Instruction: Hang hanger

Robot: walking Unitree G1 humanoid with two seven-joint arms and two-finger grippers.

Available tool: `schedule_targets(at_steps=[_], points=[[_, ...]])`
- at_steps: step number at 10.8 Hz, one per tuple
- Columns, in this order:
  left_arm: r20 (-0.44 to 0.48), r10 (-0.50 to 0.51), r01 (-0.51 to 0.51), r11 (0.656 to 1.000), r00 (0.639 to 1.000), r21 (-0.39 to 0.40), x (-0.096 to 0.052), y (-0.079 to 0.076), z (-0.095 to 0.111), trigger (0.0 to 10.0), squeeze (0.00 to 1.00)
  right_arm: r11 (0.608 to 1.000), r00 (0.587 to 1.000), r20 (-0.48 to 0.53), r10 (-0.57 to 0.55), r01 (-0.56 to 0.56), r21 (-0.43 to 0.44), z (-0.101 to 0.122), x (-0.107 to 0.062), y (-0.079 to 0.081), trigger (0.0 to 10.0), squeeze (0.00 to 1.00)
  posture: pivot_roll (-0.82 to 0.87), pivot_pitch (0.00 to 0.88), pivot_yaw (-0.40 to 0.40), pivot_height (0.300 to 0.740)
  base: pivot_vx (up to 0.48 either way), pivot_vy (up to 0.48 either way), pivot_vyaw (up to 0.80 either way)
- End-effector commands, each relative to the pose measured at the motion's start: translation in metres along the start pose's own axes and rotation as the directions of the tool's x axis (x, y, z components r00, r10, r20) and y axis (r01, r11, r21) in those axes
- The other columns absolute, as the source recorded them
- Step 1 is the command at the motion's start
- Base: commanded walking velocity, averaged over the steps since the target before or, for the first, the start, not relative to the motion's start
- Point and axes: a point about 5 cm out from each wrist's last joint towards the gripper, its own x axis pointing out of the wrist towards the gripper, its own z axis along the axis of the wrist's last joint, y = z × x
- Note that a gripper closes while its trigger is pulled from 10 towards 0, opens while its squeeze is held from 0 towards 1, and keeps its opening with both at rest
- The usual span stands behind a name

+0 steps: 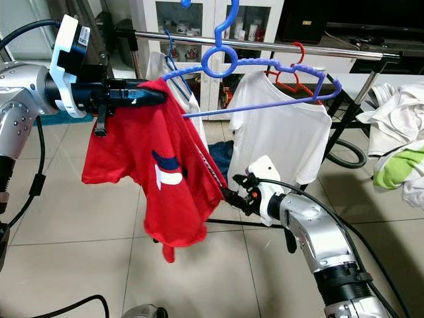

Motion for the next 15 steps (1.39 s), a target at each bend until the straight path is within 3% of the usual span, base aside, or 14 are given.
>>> schedule_targets(at_steps=[1,6,10,11,13,15], points=[[0.022,0.02,-0.022,0.998,1.0,0.059,-0.007,0.003,0.016,0.0,0.0,0.999,0.997,-0.069,-0.038,0.039,0.006,-0.01,-0.005,-0.008,0.0,0.0,-0.04,0.0,-0.017,0.74,0.0,0.0,0.0],[0.01,0.047,-0.047,0.998,0.999,0.036,-0.016,-0.005,0.007,0.0,0.0,0.975,0.982,-0.003,-0.191,0.19,0.112,-0.002,-0.019,-0.041,0.0,0.0,-0.04,0.0,-0.027,0.74,0.0,0.0,0.0],[-0.04,0.095,-0.094,0.995,0.995,0.023,-0.027,-0.011,-0.006,0.0,0.0,0.915,0.933,0.051,-0.355,0.336,0.223,0.008,-0.043,-0.076,0.0,0.0,-0.04,0.0,-0.034,0.74,0.0,0.0,0.0],[-0.066,0.105,-0.104,0.994,0.992,0.013,-0.028,-0.015,-0.014,0.0,0.0,0.883,0.904,0.071,-0.422,0.392,0.258,0.013,-0.056,-0.09,0.0,0.0,-0.04,0.0,-0.034,0.74,0.0,0.0,0.0],[-0.1,0.094,-0.097,0.995,0.99,-0.027,-0.029,-0.026,-0.031,0.0,0.0,0.767,0.803,0.085,-0.59,0.524,0.371,0.024,-0.084,-0.121,0.0,0.0,-0.05,0.0,-0.032,0.74,0.0,0.0,0.0],[-0.144,0.113,-0.121,0.991,0.983,-0.051,-0.032,-0.034,-0.047,0.0,0.0,0.692,0.736,0.077,-0.673,0.59,0.415,0.028,-0.1,-0.137,0.0,0.0,-0.05,0.0,-0.031,0.74,0.0,0.0,0.0]])
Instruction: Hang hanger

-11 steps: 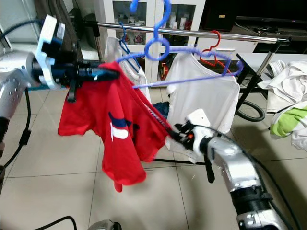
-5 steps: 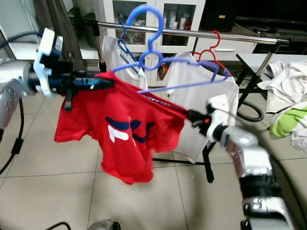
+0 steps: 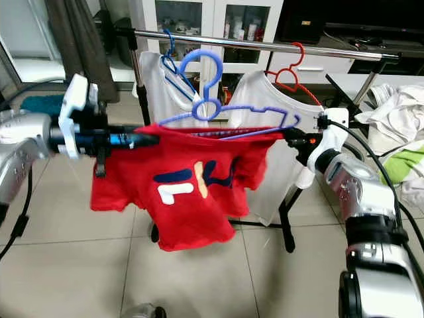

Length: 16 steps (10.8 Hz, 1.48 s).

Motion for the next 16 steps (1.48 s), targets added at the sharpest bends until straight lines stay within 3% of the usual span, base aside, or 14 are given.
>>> schedule_targets(at_steps=[1,4,7,8,10,11,12,13,14,16], points=[[-0.043,0.1,-0.098,0.994,0.994,0.038,-0.025,0.005,0.001,0.0,0.0,0.936,0.935,0.022,-0.353,0.352,0.025,0.012,-0.041,-0.061,0.0,0.0,-0.06,0.0,-0.031,0.74,0.0,0.0,0.0],[-0.148,0.184,-0.177,0.983,0.972,0.056,-0.039,0.001,-0.015,0.0,0.0,0.903,0.902,0.046,-0.429,0.428,0.027,0.024,-0.053,-0.078,0.0,0.0,-0.06,0.0,-0.029,0.74,0.0,0.0,0.0],[-0.299,0.235,-0.206,0.971,0.925,0.125,-0.045,-0.003,-0.032,0.0,0.0,0.898,0.892,0.112,-0.439,0.439,0.023,0.038,-0.054,-0.08,0.0,0.0,-0.05,0.0,-0.03,0.74,0.0,0.0,0.0],[-0.332,0.266,-0.227,0.962,0.905,0.151,-0.045,0.0,-0.034,0.0,0.0,0.903,0.895,0.123,-0.428,0.429,0.022,0.041,-0.052,-0.078,0.0,0.0,-0.05,0.0,-0.03,0.74,0.0,0.0,0.0],[-0.413,0.388,-0.325,0.921,0.824,0.215,-0.048,0.012,-0.04,0.0,0.0,0.921,0.91,0.146,-0.387,0.39,0.005,0.045,-0.046,-0.07,0.0,0.0,-0.05,0.0,-0.021,0.74,0.0,0.0,0.0],[-0.403,0.43,-0.367,0.902,0.808,0.227,-0.045,0.018,-0.038,0.0,0.0,0.932,0.925,0.147,-0.351,0.36,-0.036,0.045,-0.041,-0.064,0.0,0.0,-0.05,0.0,-0.02,0.74,0.0,0.0,0.0],[-0.408,0.407,-0.342,0.912,0.817,0.226,-0.041,0.016,-0.039,0.0,0.0,0.939,0.932,0.146,-0.331,0.341,-0.048,0.045,-0.038,-0.06,0.0,0.0,-0.05,0.0,-0.021,0.74,0.0,0.0,0.0],[-0.409,0.356,-0.294,0.933,0.84,0.209,-0.028,0.013,-0.043,0.0,0.0,0.96,0.956,0.147,-0.255,0.269,-0.082,0.047,-0.03,-0.044,0.0,0.0,-0.05,0.0,-0.018,0.74,0.0,0.0,0.0],[-0.4,0.347,-0.284,0.936,0.848,0.209,-0.015,0.014,-0.045,0.0,0.0,0.975,0.975,0.143,-0.168,0.186,-0.121,0.05,-0.022,-0.025,0.0,0.0,-0.05,0.0,-0.015,0.74,0.0,0.0,0.0],[-0.34,0.349,-0.289,0.933,0.873,0.216,-0.001,0.021,-0.04,0.0,0.0,0.978,0.988,0.118,-0.099,0.118,-0.172,0.047,-0.02,0.0,0.0,0.0,-0.05,0.0,-0.01,0.74,0.0,0.0,0.0]])
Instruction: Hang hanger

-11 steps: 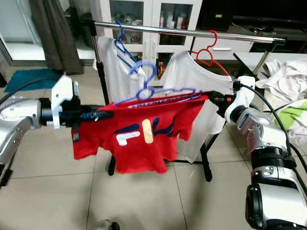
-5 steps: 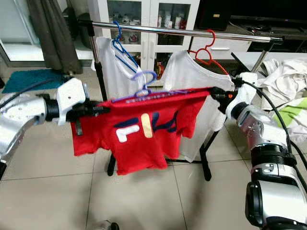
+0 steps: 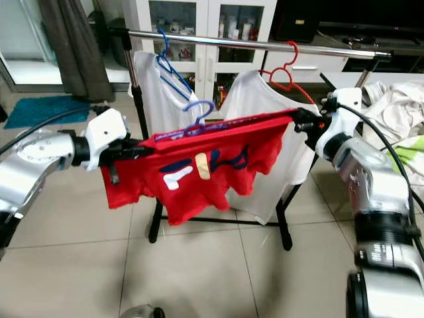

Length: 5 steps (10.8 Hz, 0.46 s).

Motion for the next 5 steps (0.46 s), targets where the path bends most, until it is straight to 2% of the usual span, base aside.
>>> schedule_targets(at_steps=[1,2,3,4,5], points=[[0.017,0.028,-0.028,1.0,0.999,-0.008,-0.006,0.007,0.001,0.0,0.0,0.997,0.998,-0.021,-0.067,0.066,-0.048,0.002,-0.008,-0.007,0.0,0.0,-0.06,0.0,0.0,0.74,0.0,0.0,0.0],[0.068,0.001,0.0,1.0,0.998,-0.021,-0.005,0.006,0.008,0.0,0.0,0.996,0.997,-0.047,-0.061,0.058,-0.062,-0.007,-0.008,-0.001,0.0,0.0,-0.07,0.0,0.006,0.74,0.0,0.0,0.0],[0.075,-0.072,0.072,0.997,0.995,0.006,-0.006,0.001,0.009,0.0,0.0,0.992,0.994,-0.086,-0.07,0.06,-0.114,-0.018,-0.008,0.006,0.0,0.0,-0.07,0.0,0.008,0.74,0.0,0.0,0.0],[0.069,-0.138,0.138,0.99,0.988,0.005,-0.008,-0.004,0.007,0.0,0.0,0.99,0.993,-0.09,-0.074,0.063,-0.123,-0.019,-0.009,0.009,0.0,0.0,-0.06,0.0,0.007,0.74,0.0,0.0,0.0],[-0.027,-0.21,0.211,0.977,0.977,0.026,-0.01,-0.011,-0.003,0.0,0.0,0.99,0.995,-0.054,-0.079,0.072,-0.119,-0.008,-0.007,0.012,0.0,0.0,-0.06,0.0,0.005,0.74,0.0,0.0,0.0]])
